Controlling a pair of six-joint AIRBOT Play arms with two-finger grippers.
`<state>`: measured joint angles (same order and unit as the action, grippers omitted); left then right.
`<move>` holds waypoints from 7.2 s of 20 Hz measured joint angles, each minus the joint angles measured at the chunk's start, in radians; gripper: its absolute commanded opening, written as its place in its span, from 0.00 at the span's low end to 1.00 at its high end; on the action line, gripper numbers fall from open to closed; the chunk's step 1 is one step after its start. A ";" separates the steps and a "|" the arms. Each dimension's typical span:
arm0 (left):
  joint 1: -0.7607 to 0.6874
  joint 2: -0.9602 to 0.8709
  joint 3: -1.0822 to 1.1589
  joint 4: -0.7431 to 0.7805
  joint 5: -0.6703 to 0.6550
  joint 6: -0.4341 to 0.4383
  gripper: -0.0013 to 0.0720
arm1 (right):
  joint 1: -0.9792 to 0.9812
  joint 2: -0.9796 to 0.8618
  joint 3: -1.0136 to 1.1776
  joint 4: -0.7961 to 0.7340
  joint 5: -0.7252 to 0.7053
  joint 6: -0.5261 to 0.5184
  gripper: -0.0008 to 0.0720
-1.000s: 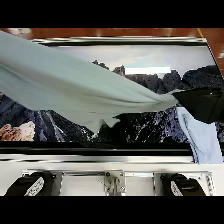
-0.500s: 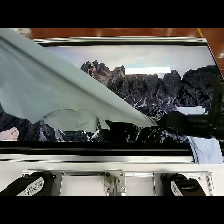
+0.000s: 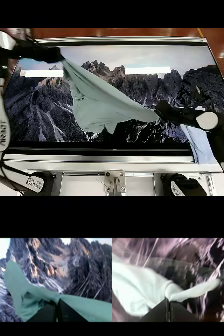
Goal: Fold the shirts.
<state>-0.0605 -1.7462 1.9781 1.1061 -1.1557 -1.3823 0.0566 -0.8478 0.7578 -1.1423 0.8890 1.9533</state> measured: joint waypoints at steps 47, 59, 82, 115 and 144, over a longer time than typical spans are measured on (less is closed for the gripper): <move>-0.038 0.417 -0.860 -0.354 0.172 0.123 0.07 | 0.000 -0.109 0.022 0.048 -0.245 -0.087 0.09; 0.170 1.030 -0.107 -0.179 0.136 0.028 0.07 | 0.001 0.398 0.397 0.074 -0.414 -0.219 0.09; 0.185 0.801 -0.649 -0.008 0.069 -0.043 0.07 | 0.002 -0.027 0.324 -0.221 -0.003 -0.034 0.09; 0.480 0.239 -1.059 -0.169 -0.120 0.050 1.00 | -0.160 -0.473 0.078 0.098 0.081 -0.403 0.88; 0.347 0.311 -1.035 -0.311 0.045 0.237 0.08 | 0.224 -0.667 0.062 0.502 -0.178 -0.362 0.21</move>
<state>0.2863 -1.4349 0.9436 0.7952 -1.1103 -1.1450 0.2802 -1.5150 0.8196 -0.6407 0.7113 1.5913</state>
